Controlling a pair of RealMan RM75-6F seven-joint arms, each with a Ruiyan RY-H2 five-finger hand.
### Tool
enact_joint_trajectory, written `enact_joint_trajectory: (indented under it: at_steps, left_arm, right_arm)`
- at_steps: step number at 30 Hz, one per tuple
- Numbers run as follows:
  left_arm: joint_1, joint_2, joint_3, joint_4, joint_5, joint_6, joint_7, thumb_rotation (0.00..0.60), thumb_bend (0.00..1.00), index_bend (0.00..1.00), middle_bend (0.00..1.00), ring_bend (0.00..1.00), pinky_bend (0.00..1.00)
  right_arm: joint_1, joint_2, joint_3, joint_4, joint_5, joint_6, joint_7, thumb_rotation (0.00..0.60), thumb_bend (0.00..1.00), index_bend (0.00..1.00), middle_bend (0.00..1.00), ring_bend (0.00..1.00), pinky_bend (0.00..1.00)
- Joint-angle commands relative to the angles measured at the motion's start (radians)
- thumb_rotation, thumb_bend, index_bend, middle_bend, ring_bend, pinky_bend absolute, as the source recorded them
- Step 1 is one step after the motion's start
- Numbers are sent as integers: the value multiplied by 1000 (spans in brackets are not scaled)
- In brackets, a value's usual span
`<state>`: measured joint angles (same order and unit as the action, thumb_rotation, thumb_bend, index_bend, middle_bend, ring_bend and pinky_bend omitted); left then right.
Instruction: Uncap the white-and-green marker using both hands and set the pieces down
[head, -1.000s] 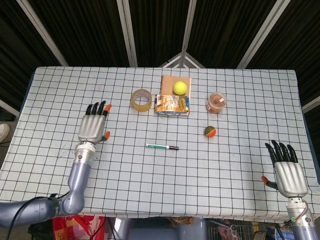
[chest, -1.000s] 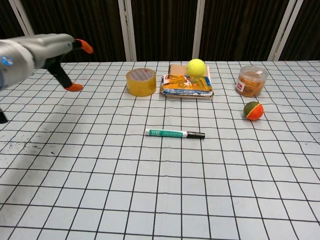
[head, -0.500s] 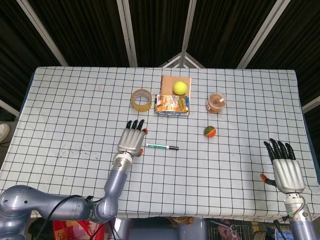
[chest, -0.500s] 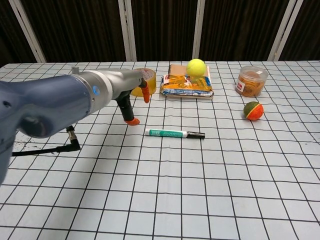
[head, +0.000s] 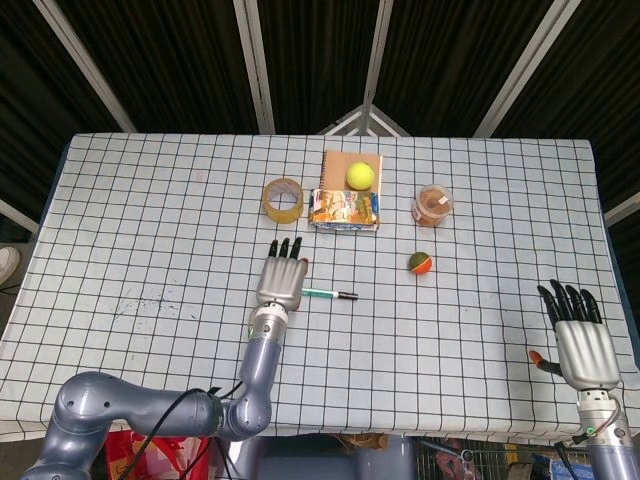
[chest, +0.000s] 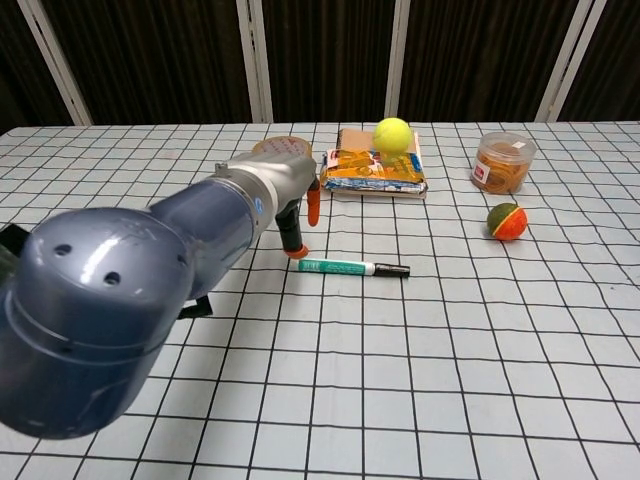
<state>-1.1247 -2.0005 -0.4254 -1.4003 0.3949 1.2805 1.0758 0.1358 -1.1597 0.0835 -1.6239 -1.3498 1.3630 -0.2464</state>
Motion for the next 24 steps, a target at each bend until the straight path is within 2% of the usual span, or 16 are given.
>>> enact_joint_trajectory:
  at_steps: [1,12,24]
  left_arm:
    - [-11,-41,5,74,8,-49,-35,600,420,404,0,0,0]
    - [-28,-116,1,227,34,-122,-89,600,441,444,0,0,0]
    - [-34,-161,-5,304,62,-155,-98,600,464,489,0,0,0]
  right_arm:
    - [-2,0,-1,9,7,-4,8,600,183,114,48,0,43]
    - [1,-11,-2,53,20,-25,38,600,183,115,48,0,43]
    - [0,-21,-5,91,22,-32,62,600,183,114,48,0,43]
